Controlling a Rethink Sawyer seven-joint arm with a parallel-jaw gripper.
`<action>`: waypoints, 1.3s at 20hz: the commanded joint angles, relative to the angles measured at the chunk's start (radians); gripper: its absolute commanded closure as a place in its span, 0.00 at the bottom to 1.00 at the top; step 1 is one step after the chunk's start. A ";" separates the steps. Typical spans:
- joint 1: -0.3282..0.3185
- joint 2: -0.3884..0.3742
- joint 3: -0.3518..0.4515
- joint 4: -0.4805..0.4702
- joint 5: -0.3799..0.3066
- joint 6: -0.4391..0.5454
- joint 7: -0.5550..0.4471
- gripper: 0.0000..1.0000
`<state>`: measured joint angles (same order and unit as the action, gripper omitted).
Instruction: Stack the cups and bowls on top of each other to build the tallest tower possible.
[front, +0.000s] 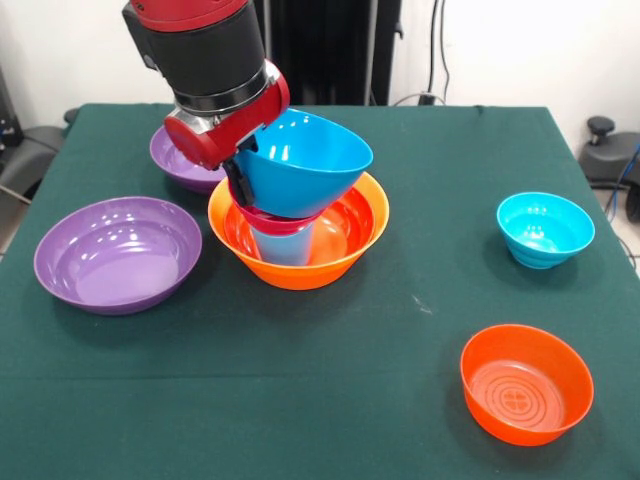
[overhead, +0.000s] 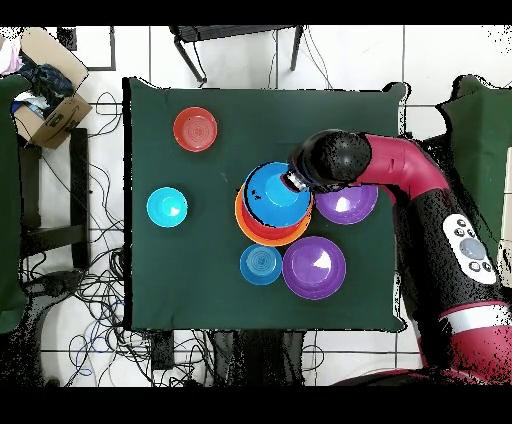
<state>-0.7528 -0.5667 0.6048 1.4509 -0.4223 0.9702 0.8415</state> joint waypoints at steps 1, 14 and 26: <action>0.033 0.039 -0.060 0.039 -0.009 0.054 0.085 1.00; 0.037 0.037 -0.066 0.038 -0.008 0.073 0.079 1.00; 0.049 0.040 -0.077 0.029 -0.003 0.082 0.071 1.00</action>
<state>-0.7494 -0.5668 0.5692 1.4507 -0.4219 0.9717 0.8415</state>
